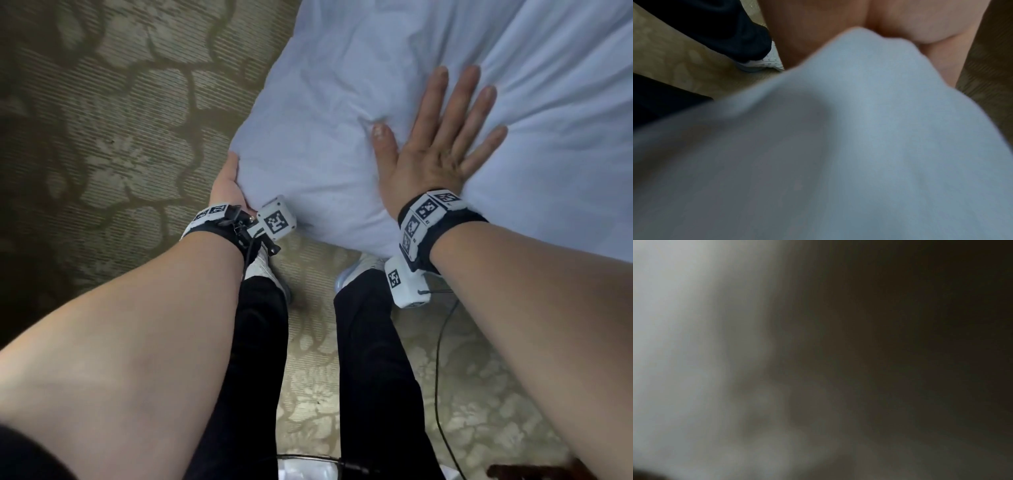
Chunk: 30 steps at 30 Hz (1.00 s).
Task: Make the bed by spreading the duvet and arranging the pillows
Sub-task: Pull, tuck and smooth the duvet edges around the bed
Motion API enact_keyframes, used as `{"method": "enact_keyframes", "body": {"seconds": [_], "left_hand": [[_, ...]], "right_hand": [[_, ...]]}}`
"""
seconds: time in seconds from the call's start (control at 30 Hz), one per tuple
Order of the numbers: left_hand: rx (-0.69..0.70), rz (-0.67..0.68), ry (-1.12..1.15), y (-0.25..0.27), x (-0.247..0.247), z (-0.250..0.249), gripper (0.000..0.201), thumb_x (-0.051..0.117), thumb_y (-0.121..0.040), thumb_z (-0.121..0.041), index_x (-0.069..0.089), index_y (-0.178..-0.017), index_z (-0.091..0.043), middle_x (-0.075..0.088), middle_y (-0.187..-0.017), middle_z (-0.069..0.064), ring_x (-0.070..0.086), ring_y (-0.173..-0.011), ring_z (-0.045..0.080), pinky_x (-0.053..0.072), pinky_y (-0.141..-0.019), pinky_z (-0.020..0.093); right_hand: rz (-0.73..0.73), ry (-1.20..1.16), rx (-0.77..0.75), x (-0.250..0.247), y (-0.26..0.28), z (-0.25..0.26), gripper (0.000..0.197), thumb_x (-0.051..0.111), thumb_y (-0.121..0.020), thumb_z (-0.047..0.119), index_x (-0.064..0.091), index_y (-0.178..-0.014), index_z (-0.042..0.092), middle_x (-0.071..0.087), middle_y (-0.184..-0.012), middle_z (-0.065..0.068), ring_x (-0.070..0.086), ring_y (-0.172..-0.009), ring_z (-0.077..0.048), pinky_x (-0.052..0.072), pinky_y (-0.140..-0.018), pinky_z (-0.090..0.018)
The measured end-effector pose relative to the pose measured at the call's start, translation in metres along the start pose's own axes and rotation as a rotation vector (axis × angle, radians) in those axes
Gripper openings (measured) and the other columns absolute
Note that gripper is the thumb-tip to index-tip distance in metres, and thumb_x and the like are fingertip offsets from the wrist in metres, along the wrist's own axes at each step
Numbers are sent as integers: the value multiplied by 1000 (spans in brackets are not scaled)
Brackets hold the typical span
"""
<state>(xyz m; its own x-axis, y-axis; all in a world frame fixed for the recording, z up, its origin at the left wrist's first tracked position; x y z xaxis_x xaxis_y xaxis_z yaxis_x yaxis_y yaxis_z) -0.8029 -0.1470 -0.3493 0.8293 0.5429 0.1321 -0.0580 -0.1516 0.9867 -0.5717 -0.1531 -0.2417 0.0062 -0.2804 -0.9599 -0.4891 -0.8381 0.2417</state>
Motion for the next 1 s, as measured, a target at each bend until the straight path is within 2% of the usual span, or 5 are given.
{"method": "enact_keyframes", "body": {"seconds": [0.17,0.53,0.77,0.9,1.0], "left_hand": [[54,2,-60,16,5,-20,29,62,-100,-30,82,-85,-14,80,-85,2,77,-69,19,59,-50,31],[200,-78,76,67,-14,-51,24,68,-96,-22,71,-116,-9,79,-100,9,78,-79,28,61,-55,39],[247,98,-36,200,20,-69,15,56,-91,-10,60,-104,-4,76,-85,10,75,-64,27,61,-59,40],[264,306,-238,284,70,-72,42,56,-79,-11,59,-117,5,71,-122,17,72,-108,36,56,-94,49],[345,376,-401,336,118,-59,60,68,-59,-8,62,-118,3,65,-131,22,66,-115,41,49,-102,52]], "right_hand": [[14,15,-2,5,-2,-1,86,10,-96,72,-1,-162,17,-3,-168,-17,-4,-154,-40,1,-117,-70],[62,-41,-4,5,-2,-4,86,9,-94,74,-8,-161,22,-12,-168,-13,-12,-154,-37,-6,-118,-67],[453,-131,-32,-56,1,-16,86,15,-90,79,-21,-156,36,-33,-163,0,-29,-150,-28,-16,-117,-59],[689,-540,-44,-165,22,-28,57,25,-109,46,21,-160,22,15,-168,-5,13,-155,-26,10,-122,-37],[647,-897,29,-247,47,-47,64,31,-104,58,34,-156,21,32,-162,0,31,-149,-19,21,-119,-32]]}}
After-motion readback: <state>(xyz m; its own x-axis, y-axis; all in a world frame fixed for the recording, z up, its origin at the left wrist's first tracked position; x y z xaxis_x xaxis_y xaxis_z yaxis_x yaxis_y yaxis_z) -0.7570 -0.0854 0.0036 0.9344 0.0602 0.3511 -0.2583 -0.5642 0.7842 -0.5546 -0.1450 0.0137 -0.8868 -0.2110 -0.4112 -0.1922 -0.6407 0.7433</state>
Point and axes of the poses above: each hand's wrist, its own y-axis away from the middle knuckle, its own x-axis out of the palm, z = x × y, the point moved 3 cm from there along -y, towards the middle knuckle
